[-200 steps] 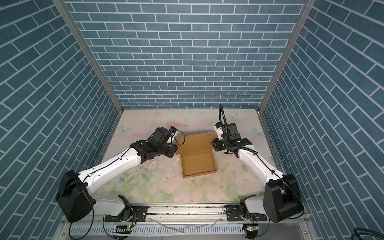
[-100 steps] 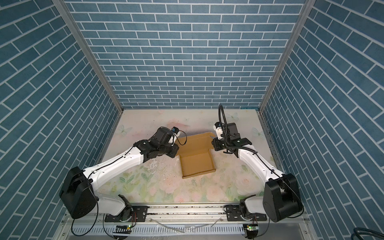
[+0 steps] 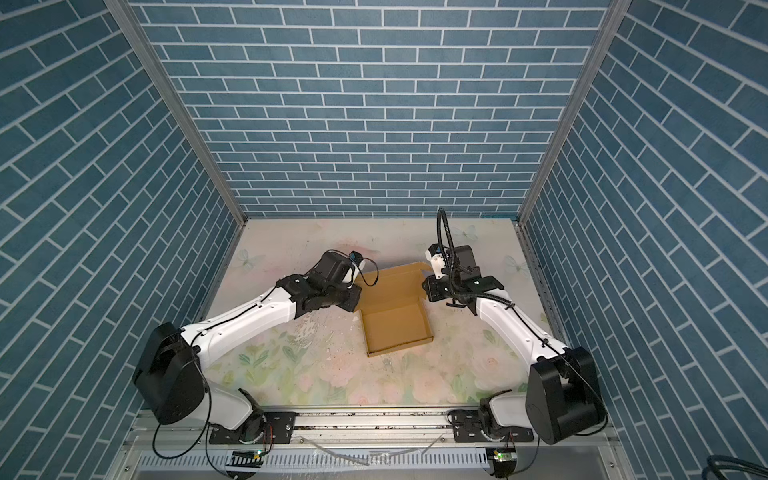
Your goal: Fold the paper box
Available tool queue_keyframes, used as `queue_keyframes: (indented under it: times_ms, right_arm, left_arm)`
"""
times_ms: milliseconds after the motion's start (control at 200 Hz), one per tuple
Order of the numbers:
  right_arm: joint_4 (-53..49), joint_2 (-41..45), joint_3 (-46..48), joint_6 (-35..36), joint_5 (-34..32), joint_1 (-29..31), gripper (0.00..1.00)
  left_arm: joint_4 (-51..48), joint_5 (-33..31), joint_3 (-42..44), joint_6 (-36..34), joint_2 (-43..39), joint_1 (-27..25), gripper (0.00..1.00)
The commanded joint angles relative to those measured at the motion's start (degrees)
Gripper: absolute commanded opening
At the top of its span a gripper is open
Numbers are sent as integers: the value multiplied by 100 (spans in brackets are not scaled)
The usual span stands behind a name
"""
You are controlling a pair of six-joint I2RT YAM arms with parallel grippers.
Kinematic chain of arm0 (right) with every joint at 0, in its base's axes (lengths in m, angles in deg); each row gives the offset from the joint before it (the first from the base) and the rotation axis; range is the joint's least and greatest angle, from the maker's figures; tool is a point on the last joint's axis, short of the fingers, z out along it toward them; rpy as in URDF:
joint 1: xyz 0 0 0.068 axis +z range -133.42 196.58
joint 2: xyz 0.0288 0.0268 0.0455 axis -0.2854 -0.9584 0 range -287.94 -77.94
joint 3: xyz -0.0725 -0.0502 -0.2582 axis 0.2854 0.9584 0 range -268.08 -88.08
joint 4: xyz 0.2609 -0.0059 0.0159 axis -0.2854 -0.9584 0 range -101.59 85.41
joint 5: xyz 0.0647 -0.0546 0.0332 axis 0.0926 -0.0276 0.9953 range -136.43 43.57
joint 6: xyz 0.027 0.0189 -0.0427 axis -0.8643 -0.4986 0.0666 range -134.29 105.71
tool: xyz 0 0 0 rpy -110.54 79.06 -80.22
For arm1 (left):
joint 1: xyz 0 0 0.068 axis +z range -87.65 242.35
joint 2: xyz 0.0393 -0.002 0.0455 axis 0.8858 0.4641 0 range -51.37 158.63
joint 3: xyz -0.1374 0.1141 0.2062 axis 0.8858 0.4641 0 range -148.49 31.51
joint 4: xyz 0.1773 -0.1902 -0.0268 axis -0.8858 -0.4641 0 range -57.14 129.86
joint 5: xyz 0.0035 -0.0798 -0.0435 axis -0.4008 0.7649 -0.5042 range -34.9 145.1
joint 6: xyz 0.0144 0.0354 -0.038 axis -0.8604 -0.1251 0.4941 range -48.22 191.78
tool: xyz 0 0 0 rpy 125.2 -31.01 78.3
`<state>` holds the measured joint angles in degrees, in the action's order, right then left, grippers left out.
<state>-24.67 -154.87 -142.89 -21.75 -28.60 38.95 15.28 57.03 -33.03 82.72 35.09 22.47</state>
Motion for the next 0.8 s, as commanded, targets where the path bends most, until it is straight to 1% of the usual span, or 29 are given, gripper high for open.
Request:
queue_keyframes:
  times_ms: [0, 125, 305, 520, 715, 735, 795]
  right_arm:
    - [40, -127, -323, -6, -30, 70, 16]
    - [5, -225, -379, -4, -158, 161, 12]
    - [64, -253, -347, -101, -558, 284, 5]
    - [155, -54, -200, -261, -861, 500, 4]
    - [264, 80, -61, -435, -1246, 801, 3]
    - [287, 84, -41, -454, -1405, 840, 3]
    - [346, 114, -17, -505, -1597, 953, 3]
  left_arm:
    - [-36, -13, -246, -73, 95, 35, 14]
    - [-100, -16, -405, -114, 203, 79, 14]
    - [-158, 2, -637, -83, 379, 137, 13]
    - [-372, -113, -951, 2, 670, 134, 7]
    - [-312, -226, -973, 256, 810, 134, 6]
    - [-302, -248, -976, 290, 821, 137, 6]
    - [-269, -299, -983, 392, 862, 138, 5]
